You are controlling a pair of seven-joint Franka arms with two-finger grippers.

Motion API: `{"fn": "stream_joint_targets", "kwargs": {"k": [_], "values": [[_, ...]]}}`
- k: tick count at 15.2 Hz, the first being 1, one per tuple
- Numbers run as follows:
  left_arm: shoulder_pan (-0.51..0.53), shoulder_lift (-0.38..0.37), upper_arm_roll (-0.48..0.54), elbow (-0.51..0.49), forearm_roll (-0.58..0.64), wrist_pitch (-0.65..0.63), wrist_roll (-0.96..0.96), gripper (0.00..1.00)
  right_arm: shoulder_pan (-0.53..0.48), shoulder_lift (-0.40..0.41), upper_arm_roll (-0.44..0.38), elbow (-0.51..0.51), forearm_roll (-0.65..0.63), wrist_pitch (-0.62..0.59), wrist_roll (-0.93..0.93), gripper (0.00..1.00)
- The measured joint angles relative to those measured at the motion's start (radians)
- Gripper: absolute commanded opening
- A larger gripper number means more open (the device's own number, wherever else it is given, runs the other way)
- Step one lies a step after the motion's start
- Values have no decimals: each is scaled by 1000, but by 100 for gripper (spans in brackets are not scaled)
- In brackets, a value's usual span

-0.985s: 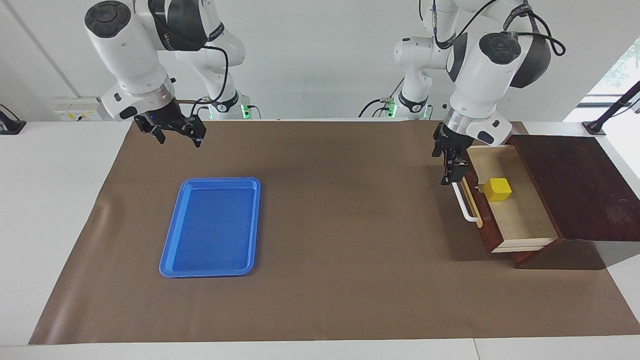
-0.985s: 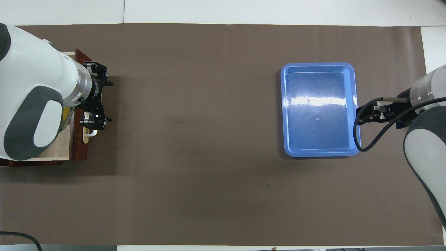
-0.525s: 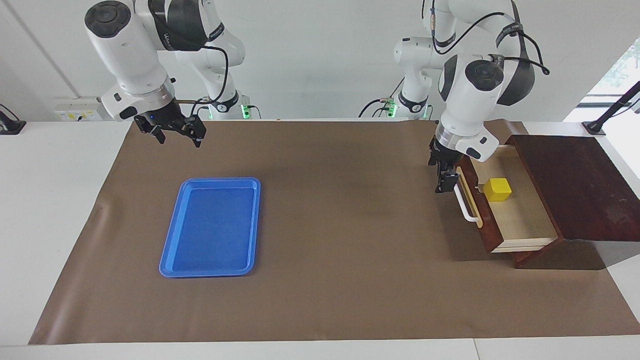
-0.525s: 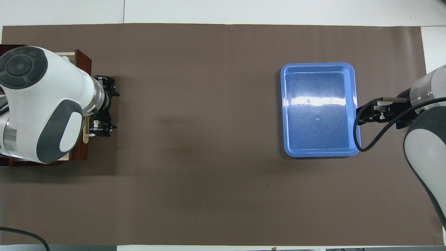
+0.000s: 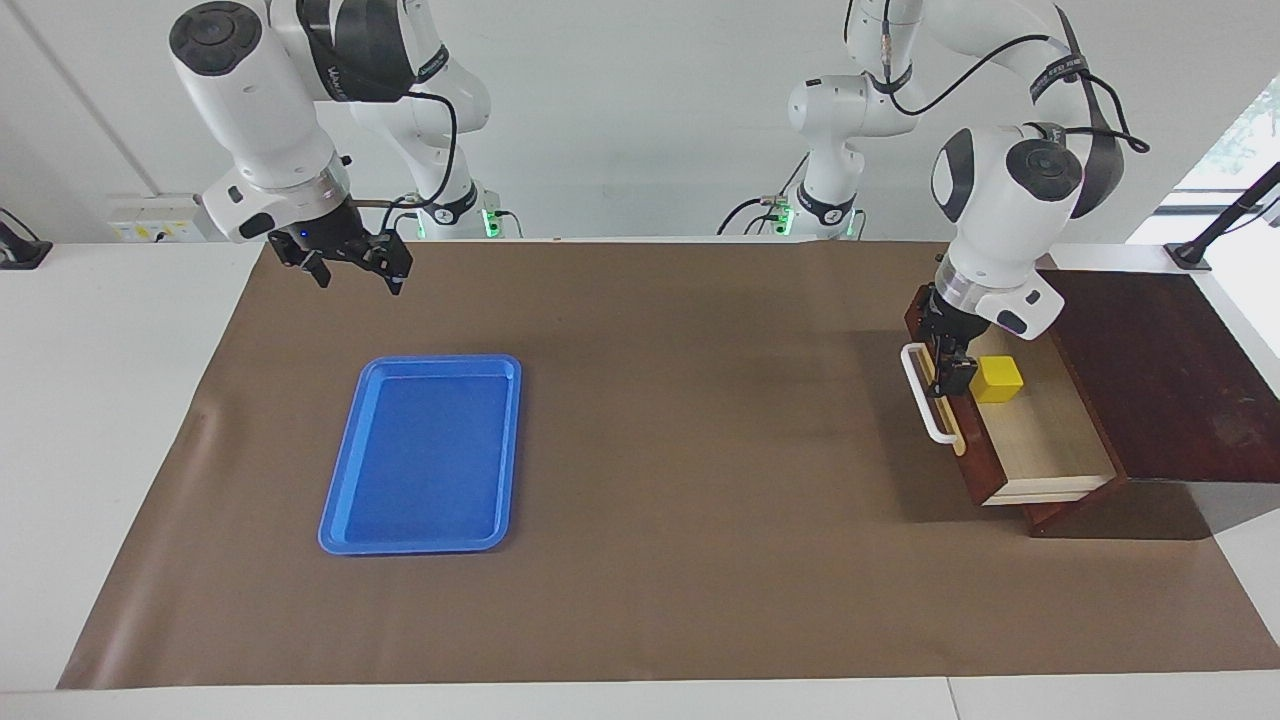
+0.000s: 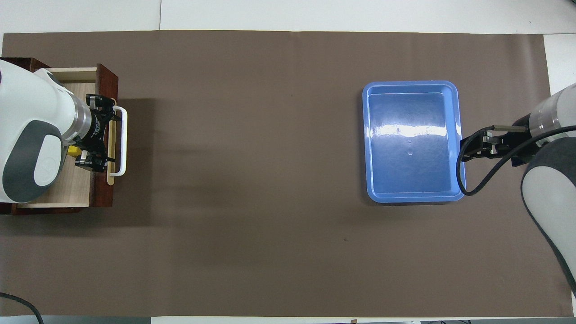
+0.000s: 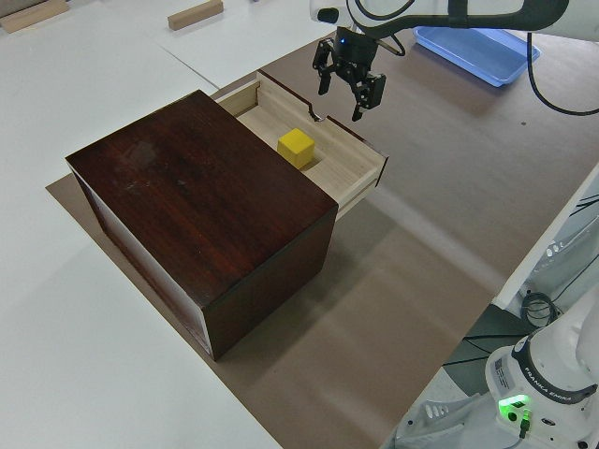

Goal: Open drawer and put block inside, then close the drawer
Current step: 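Raise the left gripper and move it to the drawer handle, then push the drawer shut with the left gripper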

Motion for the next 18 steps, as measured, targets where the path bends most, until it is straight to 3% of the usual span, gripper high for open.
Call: {"fn": "stream_joint_targets", "kwargs": {"k": [10, 18], "values": [[76, -7, 0, -23, 2, 5, 83, 100, 0, 0, 0, 0, 0, 0, 0, 99], [207, -8, 5, -24, 17, 61, 122, 100, 0, 0, 0, 0, 0, 0, 0, 99]]}}
